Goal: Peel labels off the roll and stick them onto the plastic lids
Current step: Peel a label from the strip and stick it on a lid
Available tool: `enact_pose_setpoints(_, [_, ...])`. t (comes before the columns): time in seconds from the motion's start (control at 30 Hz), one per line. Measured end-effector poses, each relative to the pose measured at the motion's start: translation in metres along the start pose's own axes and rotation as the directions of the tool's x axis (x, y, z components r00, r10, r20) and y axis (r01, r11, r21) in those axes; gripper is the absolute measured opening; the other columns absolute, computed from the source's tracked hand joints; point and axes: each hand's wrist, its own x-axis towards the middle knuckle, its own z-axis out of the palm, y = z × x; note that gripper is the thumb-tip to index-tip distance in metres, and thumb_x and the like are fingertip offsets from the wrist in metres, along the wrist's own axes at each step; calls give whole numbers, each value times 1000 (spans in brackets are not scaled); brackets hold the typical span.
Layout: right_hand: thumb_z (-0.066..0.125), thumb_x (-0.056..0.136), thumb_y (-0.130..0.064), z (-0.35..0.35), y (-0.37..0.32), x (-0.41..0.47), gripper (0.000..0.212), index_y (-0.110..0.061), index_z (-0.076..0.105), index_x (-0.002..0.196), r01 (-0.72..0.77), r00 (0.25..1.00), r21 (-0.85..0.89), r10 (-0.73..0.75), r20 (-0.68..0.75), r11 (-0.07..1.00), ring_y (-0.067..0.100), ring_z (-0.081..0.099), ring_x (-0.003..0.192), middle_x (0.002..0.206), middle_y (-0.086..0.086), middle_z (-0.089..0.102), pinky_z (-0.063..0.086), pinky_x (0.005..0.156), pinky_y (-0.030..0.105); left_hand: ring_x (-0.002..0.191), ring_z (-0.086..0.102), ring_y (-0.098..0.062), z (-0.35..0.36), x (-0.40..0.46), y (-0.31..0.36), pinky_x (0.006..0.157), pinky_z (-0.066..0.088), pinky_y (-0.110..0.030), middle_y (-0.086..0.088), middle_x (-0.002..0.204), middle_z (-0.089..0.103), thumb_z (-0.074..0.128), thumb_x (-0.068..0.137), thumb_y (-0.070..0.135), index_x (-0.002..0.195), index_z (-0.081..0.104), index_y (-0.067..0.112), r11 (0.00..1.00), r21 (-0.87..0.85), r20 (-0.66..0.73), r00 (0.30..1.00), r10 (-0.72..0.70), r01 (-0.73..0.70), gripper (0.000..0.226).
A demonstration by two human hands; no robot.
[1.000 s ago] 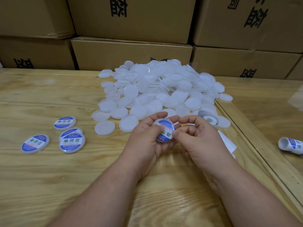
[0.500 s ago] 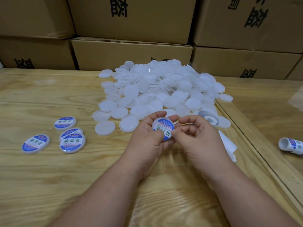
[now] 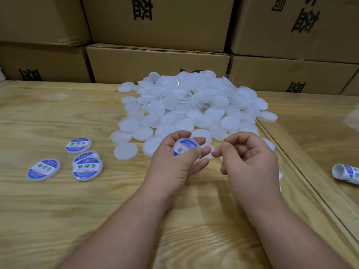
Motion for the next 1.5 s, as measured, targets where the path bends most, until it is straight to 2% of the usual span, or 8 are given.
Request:
enact_pose_setpoints(0.43, [67, 92, -14, 3, 6, -2, 16, -27, 64, 82, -1, 998, -99, 8, 66, 995, 5, 58, 52, 65, 0, 72, 46, 59, 27, 81, 78, -29, 0, 5, 5, 57, 60, -31, -8, 93, 79, 32, 106, 56, 114, 63, 20, 999, 49, -206, 979, -3, 14, 48])
enact_pose_setpoints(0.6, [68, 93, -11, 4, 8, -2, 20, -30, 66, 85, -10, 998, -139, 18, 53, 990, 6, 59, 51, 64, 1, 72, 48, 66, 34, 32, 45, -16, -6, 10, 18, 37, 39, -19, 0, 44, 48, 30, 104, 62, 79, 57, 15, 960, -279, -393, 908, -143, 30, 60])
enact_pose_setpoints(0.83, [68, 93, -13, 4, 9, -2, 19, -32, 67, 87, -16, 997, -171, 30, 77, 985, 6, 56, 50, 64, 0, 72, 48, 57, 23, 33, 36, -11, -35, 7, 43, 38, 35, -14, 7, 43, 31, 43, 83, 23, 74, 55, 21, 684, -719, -300, 942, -148, -121, 16])
enact_pose_setpoints(1.1, [68, 93, -15, 4, 10, -1, 18, -32, 68, 88, -27, 994, -164, 44, 96, 986, 8, 54, 48, 64, 1, 71, 45, 52, 21, 35, 40, -12, -47, 13, 45, 41, 39, -15, 5, 47, 34, 24, 106, 52, 75, 60, 16, 629, -762, -281, 954, -105, -155, 59])
enact_pose_setpoints(1.2, [68, 93, -15, 3, 10, -1, 16, -31, 68, 89, -29, 994, -161, 45, 96, 987, 8, 54, 48, 63, 1, 71, 46, 52, 22, 36, 38, -15, -40, 14, 43, 42, 35, -16, 3, 48, 34, 29, 105, 52, 66, 62, 18, 807, -577, -339, 936, -93, -129, 61])
enact_pose_setpoints(1.3, [67, 93, -13, 3, 10, -1, 18, -31, 68, 87, -25, 995, -170, 41, 94, 985, 7, 54, 48, 63, 1, 71, 46, 52, 19, 47, 47, -12, -37, 11, 39, 46, 36, -24, 6, 51, 45, 40, 106, 42, 62, 59, 21, 967, 197, -431, 872, 231, -159, 52])
enact_pose_setpoints(1.4, [67, 93, -14, 4, 8, -2, 19, -32, 67, 86, -28, 994, -188, 46, 95, 982, 3, 56, 50, 62, 0, 71, 49, 57, 24, 92, 57, -9, -41, 6, 38, 80, 45, -30, 17, 87, 65, 52, 96, 36, 95, 66, 28, 460, 883, -203, 810, 549, -90, 17])
enact_pose_setpoints(1.5, [67, 93, -15, 5, 8, -3, 17, -30, 66, 85, -48, 993, -210, 70, 97, 976, 1, 56, 50, 61, -1, 70, 44, 61, 31, 131, 35, -22, -53, -1, 38, 106, 31, -40, 8, 141, 51, 54, 93, 40, 136, 54, 29, 51, 972, -229, 885, 405, 228, 45])
